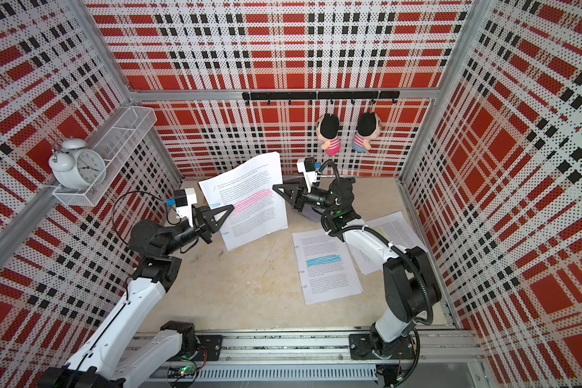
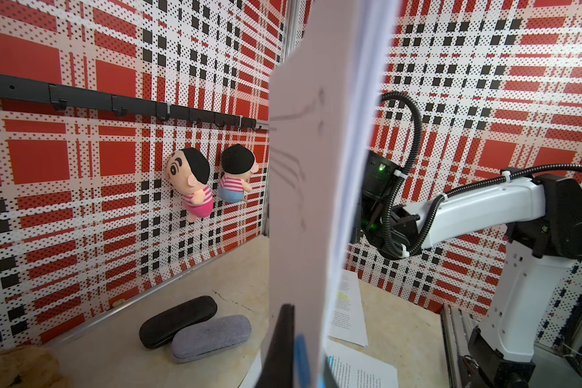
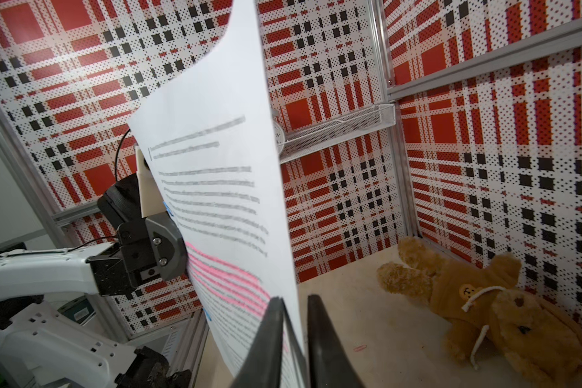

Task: Unclip the paperclips from the documents
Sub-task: Pick up the document from the center of the board, then remove the paper clip from the document.

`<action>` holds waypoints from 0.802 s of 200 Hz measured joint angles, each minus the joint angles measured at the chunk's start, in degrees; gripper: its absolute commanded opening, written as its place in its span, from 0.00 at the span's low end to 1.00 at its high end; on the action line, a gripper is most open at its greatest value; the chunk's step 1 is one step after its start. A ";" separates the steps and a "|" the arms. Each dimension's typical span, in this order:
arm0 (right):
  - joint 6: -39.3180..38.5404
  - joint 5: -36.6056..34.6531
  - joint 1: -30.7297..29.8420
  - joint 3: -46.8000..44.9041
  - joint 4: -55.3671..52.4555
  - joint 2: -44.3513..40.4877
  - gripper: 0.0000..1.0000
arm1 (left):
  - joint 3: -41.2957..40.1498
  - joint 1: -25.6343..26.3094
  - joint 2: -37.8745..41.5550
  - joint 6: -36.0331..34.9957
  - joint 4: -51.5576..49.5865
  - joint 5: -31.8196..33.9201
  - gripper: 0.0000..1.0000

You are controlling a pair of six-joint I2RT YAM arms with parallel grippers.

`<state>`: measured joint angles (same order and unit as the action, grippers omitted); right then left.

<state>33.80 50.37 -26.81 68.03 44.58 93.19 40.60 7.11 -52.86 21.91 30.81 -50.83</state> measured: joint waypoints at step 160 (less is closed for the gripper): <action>-3.76 -2.10 -0.15 -0.28 -7.78 -4.33 0.00 | -0.85 -3.26 -0.02 3.82 0.96 1.42 0.11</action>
<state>30.04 48.27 -26.96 67.75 36.80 88.86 39.75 3.86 -52.88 25.74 31.77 -49.41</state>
